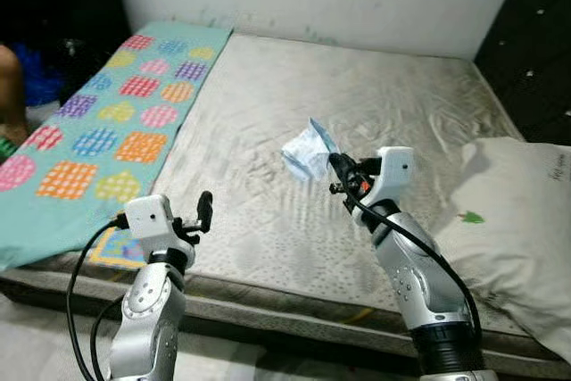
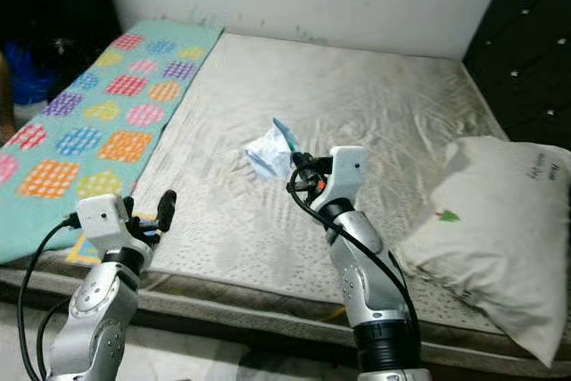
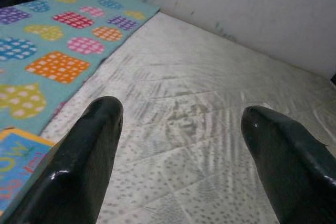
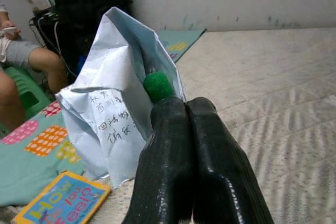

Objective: Clean up the room

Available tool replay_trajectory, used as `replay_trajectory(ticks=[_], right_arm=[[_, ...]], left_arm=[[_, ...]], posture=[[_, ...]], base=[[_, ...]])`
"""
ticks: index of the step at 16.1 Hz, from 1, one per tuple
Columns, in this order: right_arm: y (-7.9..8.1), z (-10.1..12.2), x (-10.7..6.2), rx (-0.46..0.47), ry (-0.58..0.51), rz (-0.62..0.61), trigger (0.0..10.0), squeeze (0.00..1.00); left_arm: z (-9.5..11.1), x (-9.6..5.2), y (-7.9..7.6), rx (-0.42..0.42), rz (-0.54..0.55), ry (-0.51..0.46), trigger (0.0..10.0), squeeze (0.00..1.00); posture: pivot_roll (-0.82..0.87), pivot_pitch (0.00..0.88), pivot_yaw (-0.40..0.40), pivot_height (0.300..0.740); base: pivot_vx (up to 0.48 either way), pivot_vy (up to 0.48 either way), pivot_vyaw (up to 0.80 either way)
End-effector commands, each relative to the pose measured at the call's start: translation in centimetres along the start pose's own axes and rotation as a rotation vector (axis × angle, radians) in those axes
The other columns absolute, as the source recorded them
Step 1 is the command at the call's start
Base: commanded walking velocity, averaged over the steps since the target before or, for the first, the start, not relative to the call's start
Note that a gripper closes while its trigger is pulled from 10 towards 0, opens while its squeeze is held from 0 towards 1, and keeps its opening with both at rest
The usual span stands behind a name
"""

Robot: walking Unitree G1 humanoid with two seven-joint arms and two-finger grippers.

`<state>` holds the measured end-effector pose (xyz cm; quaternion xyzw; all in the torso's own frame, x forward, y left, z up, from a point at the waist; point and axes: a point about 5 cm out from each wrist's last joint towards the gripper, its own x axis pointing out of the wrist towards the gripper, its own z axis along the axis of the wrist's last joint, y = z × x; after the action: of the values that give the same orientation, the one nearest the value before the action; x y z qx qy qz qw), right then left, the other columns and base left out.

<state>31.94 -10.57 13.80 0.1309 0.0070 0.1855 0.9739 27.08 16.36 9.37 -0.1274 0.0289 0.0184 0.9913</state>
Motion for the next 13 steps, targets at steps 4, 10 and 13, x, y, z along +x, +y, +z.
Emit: replay_trajectory(ticks=[4, 10, 13], right_arm=[[0.01, -0.09, 0.00, -0.008, 0.008, 0.003, 10.0, 0.00], [0.01, -0.23, -0.03, -0.013, 0.013, 0.007, 10.0, 0.00], [-0.01, -0.27, -0.02, -0.017, 0.014, 0.009, 10.0, 0.00]], left_arm=[[-0.16, 0.10, -0.01, 0.002, -0.006, 0.014, 10.0, 0.00], [-0.20, 0.12, -0.03, 0.004, -0.005, 0.017, 10.0, 0.00], [-0.27, 0.10, -0.02, 0.004, -0.004, 0.018, 10.0, 0.00]], posture=[[-0.08, 0.014, -0.039, 0.740], [-0.08, 0.012, -0.040, 0.740], [-0.08, 0.005, -0.042, 0.740]], base=[[0.000, 0.332, 0.00], [0.000, 0.351, 0.00], [0.000, 0.394, 0.00]])
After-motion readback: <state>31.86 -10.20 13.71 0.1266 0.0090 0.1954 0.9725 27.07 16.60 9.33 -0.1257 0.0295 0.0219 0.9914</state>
